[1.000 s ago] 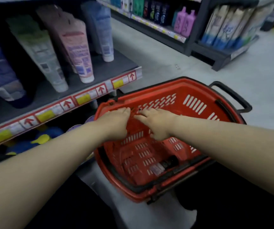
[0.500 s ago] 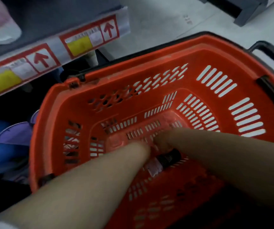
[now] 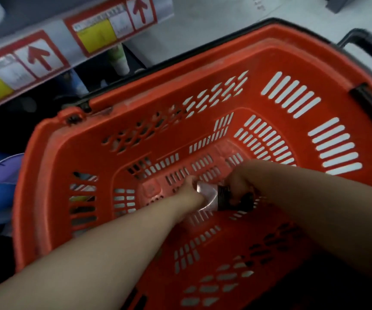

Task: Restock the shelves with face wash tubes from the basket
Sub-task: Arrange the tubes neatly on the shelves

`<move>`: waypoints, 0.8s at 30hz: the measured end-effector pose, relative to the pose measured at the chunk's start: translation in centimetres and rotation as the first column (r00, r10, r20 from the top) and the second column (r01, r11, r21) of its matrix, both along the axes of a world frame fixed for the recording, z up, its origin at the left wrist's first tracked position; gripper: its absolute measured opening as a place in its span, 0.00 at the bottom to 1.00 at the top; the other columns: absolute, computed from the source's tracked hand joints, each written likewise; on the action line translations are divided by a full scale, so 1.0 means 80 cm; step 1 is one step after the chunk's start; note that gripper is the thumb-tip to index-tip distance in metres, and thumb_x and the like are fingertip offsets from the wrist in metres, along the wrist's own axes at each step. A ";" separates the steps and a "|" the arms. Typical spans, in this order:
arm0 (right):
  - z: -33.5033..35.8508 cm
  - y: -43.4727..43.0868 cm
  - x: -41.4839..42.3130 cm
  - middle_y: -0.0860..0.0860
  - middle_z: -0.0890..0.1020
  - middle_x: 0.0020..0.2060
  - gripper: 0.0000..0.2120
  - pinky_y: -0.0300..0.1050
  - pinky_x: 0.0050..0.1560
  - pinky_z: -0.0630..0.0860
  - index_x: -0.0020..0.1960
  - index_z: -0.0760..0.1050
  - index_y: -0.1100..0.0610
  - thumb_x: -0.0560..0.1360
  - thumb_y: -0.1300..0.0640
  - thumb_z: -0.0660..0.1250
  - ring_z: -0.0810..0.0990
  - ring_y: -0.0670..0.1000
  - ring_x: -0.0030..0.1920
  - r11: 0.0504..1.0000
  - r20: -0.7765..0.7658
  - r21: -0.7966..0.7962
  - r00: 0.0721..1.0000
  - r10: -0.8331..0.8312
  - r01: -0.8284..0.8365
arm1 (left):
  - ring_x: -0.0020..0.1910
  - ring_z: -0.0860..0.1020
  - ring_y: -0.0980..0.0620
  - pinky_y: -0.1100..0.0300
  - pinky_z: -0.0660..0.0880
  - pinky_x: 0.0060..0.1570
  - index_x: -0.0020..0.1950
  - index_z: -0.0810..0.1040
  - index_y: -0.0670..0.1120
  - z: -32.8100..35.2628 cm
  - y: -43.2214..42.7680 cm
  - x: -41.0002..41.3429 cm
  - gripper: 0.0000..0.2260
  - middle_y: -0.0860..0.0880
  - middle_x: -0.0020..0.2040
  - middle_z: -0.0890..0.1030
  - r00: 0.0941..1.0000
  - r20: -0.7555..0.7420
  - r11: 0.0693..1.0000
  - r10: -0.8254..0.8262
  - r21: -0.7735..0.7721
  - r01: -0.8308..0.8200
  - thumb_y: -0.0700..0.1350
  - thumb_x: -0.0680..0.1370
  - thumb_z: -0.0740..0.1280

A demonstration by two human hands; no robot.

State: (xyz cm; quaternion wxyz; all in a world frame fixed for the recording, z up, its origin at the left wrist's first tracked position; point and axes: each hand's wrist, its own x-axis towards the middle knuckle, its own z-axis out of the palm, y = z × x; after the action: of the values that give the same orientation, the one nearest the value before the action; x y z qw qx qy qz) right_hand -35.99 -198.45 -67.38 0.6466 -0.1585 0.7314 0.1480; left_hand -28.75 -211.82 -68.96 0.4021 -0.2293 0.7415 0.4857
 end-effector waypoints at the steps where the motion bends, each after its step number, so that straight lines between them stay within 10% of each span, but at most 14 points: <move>1: 0.001 0.000 -0.006 0.57 0.77 0.60 0.21 0.50 0.54 0.78 0.67 0.71 0.60 0.77 0.53 0.66 0.78 0.55 0.55 0.998 0.029 0.014 0.998 -0.054 0.054 | 0.46 0.77 0.49 0.64 0.76 0.39 0.66 0.71 0.48 0.003 -0.007 -0.003 0.20 0.44 0.55 0.78 0.998 -0.030 0.998 0.062 0.033 -0.061 0.37 0.75 0.64; 6: 0.053 -0.013 -0.014 0.60 0.76 0.62 0.21 0.41 0.34 0.79 0.67 0.69 0.62 0.77 0.54 0.65 0.77 0.56 0.53 0.931 0.012 -0.152 0.942 -0.335 0.333 | 0.38 0.75 0.53 0.61 0.73 0.39 0.49 0.80 0.46 0.062 -0.059 -0.002 0.09 0.48 0.41 0.81 0.960 0.009 0.946 0.280 0.168 -0.277 0.35 0.75 0.63; 13: 0.171 -0.072 0.031 0.54 0.79 0.50 0.12 0.43 0.44 0.75 0.61 0.72 0.57 0.78 0.56 0.63 0.78 0.53 0.48 0.612 0.140 -0.516 0.764 -0.630 0.599 | 0.40 0.75 0.54 0.58 0.74 0.41 0.52 0.74 0.49 0.172 -0.098 0.030 0.03 0.50 0.44 0.77 0.860 0.015 0.767 0.509 0.446 -0.461 0.44 0.80 0.62; 19: 0.249 -0.158 0.104 0.47 0.81 0.42 0.04 0.39 0.41 0.76 0.50 0.75 0.53 0.76 0.54 0.66 0.78 0.44 0.39 0.384 0.177 -0.784 0.769 -0.614 0.487 | 0.43 0.78 0.49 0.47 0.72 0.56 0.54 0.76 0.52 0.254 -0.162 0.104 0.06 0.50 0.46 0.81 0.810 -0.223 0.787 0.543 0.471 -0.398 0.43 0.79 0.62; 24: 0.306 -0.244 0.149 0.56 0.82 0.51 0.13 0.43 0.55 0.76 0.58 0.76 0.63 0.75 0.61 0.68 0.79 0.48 0.48 0.260 0.124 -0.920 0.845 -0.520 0.295 | 0.25 0.76 0.62 0.65 0.71 0.31 0.53 0.75 0.50 0.311 -0.244 0.162 0.06 0.56 0.33 0.82 0.670 -0.451 0.790 0.590 0.493 -0.363 0.40 0.79 0.62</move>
State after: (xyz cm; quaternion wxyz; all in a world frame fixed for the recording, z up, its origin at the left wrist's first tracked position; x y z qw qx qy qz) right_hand -24.04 -217.98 -42.88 0.3852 -0.2764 0.7643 -0.4372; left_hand -15.83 -231.34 -44.09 0.0454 -0.1796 0.6364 0.7488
